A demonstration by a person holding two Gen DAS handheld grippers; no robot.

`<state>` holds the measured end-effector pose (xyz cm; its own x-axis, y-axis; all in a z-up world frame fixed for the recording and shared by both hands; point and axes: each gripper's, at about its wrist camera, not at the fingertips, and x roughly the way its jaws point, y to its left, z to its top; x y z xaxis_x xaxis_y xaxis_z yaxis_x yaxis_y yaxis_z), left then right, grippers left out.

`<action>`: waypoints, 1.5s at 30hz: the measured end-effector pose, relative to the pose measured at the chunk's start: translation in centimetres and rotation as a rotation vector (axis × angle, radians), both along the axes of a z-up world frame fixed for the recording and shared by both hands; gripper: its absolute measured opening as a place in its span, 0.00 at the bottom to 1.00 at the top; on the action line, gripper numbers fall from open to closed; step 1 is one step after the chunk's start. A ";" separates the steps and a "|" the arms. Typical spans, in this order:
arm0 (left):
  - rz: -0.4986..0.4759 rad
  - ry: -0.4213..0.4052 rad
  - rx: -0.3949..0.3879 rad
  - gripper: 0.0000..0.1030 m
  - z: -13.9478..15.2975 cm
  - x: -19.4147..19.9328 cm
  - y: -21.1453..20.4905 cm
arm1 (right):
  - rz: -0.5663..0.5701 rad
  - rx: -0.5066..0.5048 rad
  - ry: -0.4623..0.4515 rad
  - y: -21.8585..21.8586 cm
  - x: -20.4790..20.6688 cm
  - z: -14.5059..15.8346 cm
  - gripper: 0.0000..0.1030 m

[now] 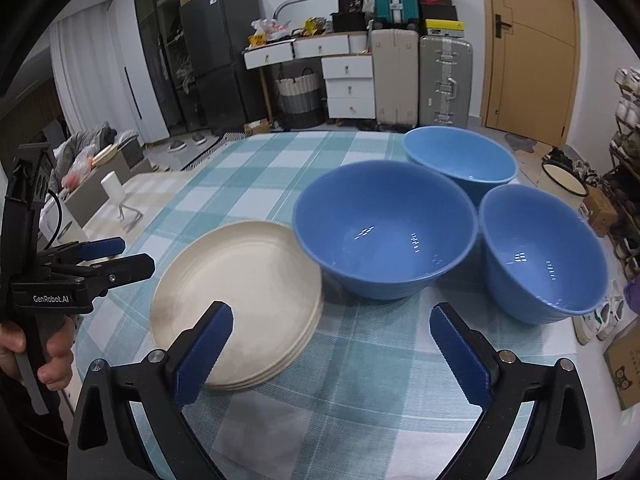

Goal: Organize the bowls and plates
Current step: 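Move both tools toward the light-blue bowls on the table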

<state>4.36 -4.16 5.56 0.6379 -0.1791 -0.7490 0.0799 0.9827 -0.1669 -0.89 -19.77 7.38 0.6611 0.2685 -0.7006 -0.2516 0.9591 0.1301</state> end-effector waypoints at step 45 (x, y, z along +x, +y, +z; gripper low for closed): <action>-0.131 -0.016 -0.004 0.99 4.6 16.7 -10.7 | -0.217 0.052 -0.040 -14.1 7.8 6.5 0.98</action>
<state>21.04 -14.90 10.17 0.6207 -0.2648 -0.7380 0.2103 0.9630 -0.1687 6.89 -33.91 13.83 0.7341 0.1523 -0.6618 -0.0464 0.9835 0.1748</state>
